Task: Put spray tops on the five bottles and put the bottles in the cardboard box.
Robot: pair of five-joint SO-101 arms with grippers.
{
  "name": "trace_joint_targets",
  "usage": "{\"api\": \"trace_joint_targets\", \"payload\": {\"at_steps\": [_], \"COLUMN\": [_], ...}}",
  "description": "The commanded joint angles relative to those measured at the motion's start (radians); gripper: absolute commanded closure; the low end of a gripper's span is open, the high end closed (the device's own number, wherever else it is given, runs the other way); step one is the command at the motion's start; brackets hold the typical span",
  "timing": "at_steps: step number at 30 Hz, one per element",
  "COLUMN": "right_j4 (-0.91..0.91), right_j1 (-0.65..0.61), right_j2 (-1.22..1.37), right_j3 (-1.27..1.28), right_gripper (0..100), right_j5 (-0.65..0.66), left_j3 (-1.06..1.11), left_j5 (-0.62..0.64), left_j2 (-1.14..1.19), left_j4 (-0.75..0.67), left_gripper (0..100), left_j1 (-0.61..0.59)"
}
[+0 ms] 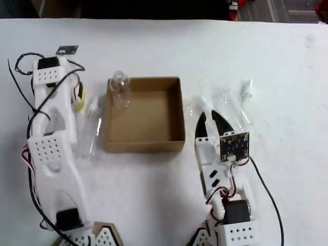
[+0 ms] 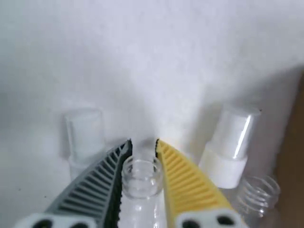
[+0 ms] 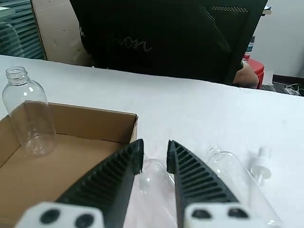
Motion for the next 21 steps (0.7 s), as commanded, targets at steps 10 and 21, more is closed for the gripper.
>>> {"api": "trace_joint_targets", "payload": {"at_steps": [10,21], "right_j4": [0.001,0.001], "right_j1": [-0.005,-0.005], "right_j2": [-0.002,-0.002], "right_j3": [0.008,0.008], "right_gripper": [92.8,92.8], "right_j5": [0.014,0.014], "left_j3": [-0.052,-0.052], "left_j5": [0.009,0.009], "left_j2": [-0.134,-0.127], "left_j4": [0.075,0.063], "left_gripper": [90,85], "left_j1": [0.059,0.087]}}
